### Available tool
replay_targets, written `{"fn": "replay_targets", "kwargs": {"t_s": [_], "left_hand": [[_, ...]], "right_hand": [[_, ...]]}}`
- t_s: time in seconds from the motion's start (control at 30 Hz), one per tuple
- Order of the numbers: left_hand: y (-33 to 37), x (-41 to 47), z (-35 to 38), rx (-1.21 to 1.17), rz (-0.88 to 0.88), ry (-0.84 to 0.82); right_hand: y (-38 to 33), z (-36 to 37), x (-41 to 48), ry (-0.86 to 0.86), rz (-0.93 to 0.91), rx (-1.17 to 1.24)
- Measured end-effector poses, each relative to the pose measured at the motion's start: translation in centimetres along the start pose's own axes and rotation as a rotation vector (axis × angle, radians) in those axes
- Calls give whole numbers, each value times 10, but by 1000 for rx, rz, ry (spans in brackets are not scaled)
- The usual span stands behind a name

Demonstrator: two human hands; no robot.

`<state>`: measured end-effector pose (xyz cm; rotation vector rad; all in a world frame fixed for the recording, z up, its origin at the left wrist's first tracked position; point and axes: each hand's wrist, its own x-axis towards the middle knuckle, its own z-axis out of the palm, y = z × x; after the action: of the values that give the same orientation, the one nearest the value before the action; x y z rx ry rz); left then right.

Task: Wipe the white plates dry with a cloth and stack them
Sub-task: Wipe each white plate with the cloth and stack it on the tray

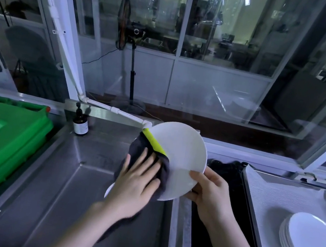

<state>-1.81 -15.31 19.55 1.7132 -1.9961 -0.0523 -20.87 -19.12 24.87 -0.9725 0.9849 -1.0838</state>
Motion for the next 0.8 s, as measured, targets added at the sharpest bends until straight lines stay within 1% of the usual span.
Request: {"fn": "replay_targets", "kwargs": {"t_s": [0.1,0.2,0.3,0.4,0.47,0.5,0.53,0.6,0.73,0.8], "left_hand": [[14,2,4,-10,86,-19],[8,21,-4,30,109,-40],[-11,39,-17,45,27,-46],[-27,43,-21,90,-74,-25],[-29,31,-18,62,-144,-25],[-25,21,-14,40,-117,1],[-19,11,-9,35,-55,42],[-4,-5,1,24,43,60],[8,5,6,-5,55,11],[2,17,-1,33,87,12]], "right_hand": [[12,10,-6,-81,29,-10],[24,18,-12,-155,92,19],[24,19,-11,-150,128,45],[13,16,-3,-77,80,34],[5,11,4,-32,38,27],[2,9,8,-19,24,31],[1,8,11,-14,17,35],[3,10,11,-30,21,19],[21,23,2,-147,77,12],[24,24,-1,-191,104,-4]]}}
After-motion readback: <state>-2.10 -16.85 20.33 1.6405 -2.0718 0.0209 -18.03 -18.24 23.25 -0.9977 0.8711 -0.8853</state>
